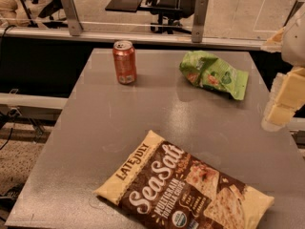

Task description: Move green rice chip bag near brown chip bag

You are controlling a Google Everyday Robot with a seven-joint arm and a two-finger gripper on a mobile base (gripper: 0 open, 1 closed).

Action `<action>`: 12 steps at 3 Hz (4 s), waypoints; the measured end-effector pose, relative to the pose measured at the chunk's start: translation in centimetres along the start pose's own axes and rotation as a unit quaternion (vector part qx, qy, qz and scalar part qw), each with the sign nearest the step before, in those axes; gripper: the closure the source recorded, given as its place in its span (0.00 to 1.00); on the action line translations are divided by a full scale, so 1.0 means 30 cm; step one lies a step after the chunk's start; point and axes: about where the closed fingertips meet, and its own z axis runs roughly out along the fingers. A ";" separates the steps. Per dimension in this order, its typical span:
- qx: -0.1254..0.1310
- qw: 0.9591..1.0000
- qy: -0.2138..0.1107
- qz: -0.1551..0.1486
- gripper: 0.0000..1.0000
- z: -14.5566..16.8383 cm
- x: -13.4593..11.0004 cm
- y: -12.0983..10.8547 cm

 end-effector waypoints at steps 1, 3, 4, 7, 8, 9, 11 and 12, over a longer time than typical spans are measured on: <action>0.002 1.000 -0.001 0.001 0.00 0.005 -0.003 -0.007; 0.014 0.999 -0.038 0.025 0.00 0.144 -0.065 -0.183; 0.006 0.996 -0.076 0.042 0.00 0.269 -0.121 -0.319; 0.025 0.992 -0.084 0.087 0.00 0.502 -0.135 -0.524; 0.042 0.993 -0.070 0.089 0.00 0.533 -0.123 -0.543; 0.056 0.993 -0.059 0.086 0.16 0.544 -0.116 -0.547; 0.068 0.994 -0.047 0.075 0.61 0.534 -0.116 -0.538; 0.069 0.995 -0.054 0.056 0.85 0.479 -0.133 -0.522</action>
Offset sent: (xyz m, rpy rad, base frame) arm 0.0589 0.0068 -0.0215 0.0522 -0.0441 -0.0487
